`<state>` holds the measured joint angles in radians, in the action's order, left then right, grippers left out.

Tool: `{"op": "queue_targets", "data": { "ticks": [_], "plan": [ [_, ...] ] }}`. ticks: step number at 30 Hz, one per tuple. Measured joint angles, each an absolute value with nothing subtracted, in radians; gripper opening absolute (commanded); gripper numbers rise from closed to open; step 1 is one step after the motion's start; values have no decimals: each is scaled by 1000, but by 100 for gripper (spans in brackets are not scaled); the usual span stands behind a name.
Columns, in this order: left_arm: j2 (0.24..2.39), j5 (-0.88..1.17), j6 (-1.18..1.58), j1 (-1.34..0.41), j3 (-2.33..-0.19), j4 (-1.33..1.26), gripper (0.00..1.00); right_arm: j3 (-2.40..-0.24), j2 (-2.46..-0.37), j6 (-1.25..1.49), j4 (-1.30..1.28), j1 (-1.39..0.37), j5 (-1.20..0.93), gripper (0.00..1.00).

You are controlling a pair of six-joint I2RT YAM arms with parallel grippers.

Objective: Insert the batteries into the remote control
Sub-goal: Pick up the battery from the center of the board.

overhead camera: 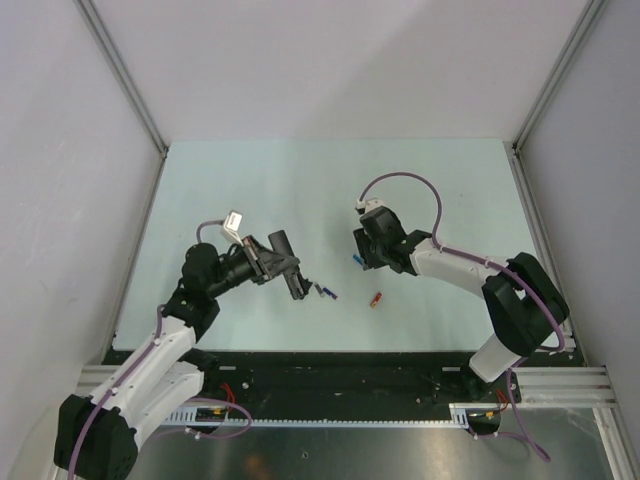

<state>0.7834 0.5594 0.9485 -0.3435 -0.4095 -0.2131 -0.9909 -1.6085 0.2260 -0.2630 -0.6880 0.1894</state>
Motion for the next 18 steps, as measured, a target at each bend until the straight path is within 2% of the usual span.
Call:
{"op": "queue_targets", "data": {
  "ticks": [14,15,18],
  "plan": [
    [760,610,942,-344,-357,-215,0,-975,-1584,258,-290,-670,195,47],
    [760,611,942,-344,-357,-215,0,-971,-1576,270,-298,-672,199,48],
    [760,614,942,-344,-357,-215,0,-945,-1517,338,-337,-698,224,61]
  ]
}}
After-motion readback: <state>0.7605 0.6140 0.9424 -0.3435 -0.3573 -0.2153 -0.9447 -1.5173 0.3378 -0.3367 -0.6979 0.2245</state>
